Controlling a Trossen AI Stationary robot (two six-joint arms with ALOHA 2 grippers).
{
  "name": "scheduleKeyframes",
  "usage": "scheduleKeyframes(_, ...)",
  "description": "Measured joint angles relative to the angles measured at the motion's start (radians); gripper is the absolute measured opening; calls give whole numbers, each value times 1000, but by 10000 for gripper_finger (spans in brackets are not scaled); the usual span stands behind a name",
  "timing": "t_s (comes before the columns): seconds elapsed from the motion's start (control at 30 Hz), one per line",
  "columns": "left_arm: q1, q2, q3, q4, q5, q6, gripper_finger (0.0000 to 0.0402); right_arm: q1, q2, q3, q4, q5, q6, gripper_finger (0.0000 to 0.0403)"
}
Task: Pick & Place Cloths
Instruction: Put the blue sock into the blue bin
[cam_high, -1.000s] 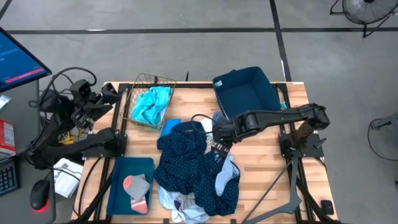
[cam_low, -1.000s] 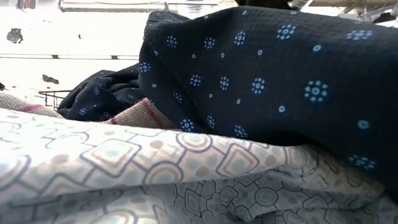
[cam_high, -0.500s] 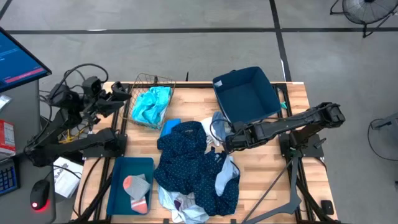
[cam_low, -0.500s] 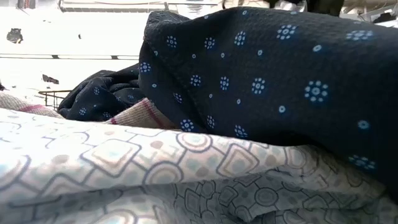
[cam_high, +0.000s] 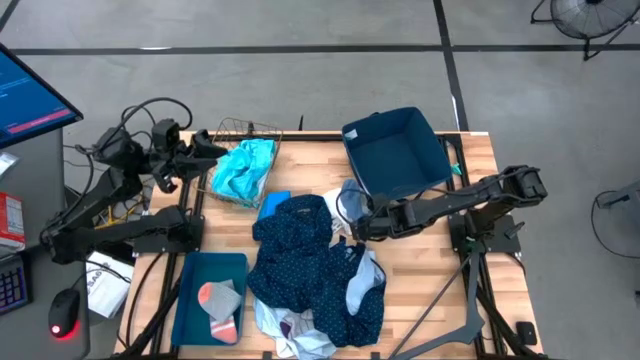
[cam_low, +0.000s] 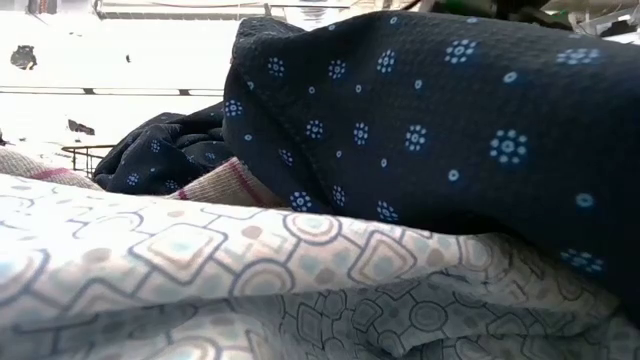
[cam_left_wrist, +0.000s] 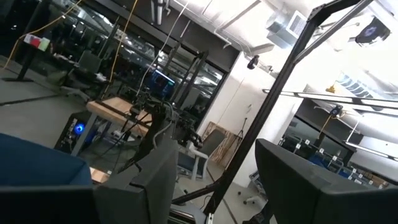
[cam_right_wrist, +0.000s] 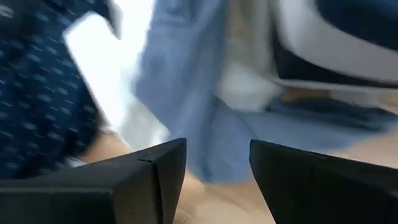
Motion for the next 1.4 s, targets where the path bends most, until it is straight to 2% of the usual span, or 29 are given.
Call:
scheduleKeyframes(0.1, 0, -2, 0, 1, 1, 0, 200, -6, -1, 0, 52, 1, -28, 173)
scheduleKeyframes(0.37, -3, -3, 0, 3, 4, 0, 200, -43, -1, 1, 60, 27, -35, 173)
scheduleKeyframes(0.67, -3, -3, 0, 7, 6, -1, 200, -39, 109, 7, 145, -2, -49, 170)
scheduleKeyframes(0.77, -3, -3, 0, 8, 6, -1, 200, -39, 105, 20, 144, -2, -58, 136)
scheduleKeyframes(0.87, -3, -3, 0, 9, 6, -1, 200, -40, 103, 24, 143, -3, -67, 47)
scheduleKeyframes(0.93, -3, -3, 0, 9, 6, -1, 200, -40, 93, 23, 142, -9, -82, 16)
scheduleKeyframes(1.1, -3, -3, 0, 9, 5, -1, 200, -42, 73, 26, 138, -41, -79, 5)
scheduleKeyframes(1.4, -3, -3, 0, 9, 8, 0, 200, -31, -71, 84, 80, -19, -114, 3)
